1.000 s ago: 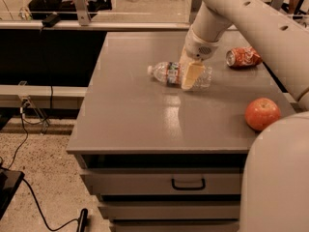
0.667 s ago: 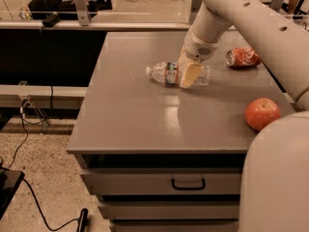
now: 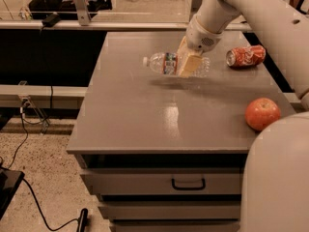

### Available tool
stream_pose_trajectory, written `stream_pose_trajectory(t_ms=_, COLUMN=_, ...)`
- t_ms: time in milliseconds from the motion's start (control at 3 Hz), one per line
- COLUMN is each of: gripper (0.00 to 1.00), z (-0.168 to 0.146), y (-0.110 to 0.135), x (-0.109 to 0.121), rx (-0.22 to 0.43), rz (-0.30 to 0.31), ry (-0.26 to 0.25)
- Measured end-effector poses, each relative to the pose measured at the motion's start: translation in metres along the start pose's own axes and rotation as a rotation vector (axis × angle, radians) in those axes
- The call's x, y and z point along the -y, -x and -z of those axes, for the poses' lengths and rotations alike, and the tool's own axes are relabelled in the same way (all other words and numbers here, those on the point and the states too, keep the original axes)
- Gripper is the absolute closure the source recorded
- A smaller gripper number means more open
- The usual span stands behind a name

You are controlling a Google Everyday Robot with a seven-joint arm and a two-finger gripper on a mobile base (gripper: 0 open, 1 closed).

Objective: Pick water bottle

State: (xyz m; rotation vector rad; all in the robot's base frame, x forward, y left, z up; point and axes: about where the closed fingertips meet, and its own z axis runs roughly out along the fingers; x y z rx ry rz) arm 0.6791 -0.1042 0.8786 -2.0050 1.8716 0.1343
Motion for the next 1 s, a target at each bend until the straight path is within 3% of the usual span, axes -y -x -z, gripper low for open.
stream_pose_trajectory(t_ms=333, gripper=1.0, z=0.0, y=0.0, x=0.0, rx=0.0, rz=0.0, ry=0.0)
stream_pose_trajectory(t_ms=667, gripper=1.0, z=0.0045, y=0.0062, x=-0.0011, rx=-0.061, rz=0.029, ry=-0.058)
stream_pose_trajectory(t_ms=1000, gripper=1.0, z=0.0043, y=0.0064, x=-0.001, rx=-0.06, rz=0.029, ry=-0.058)
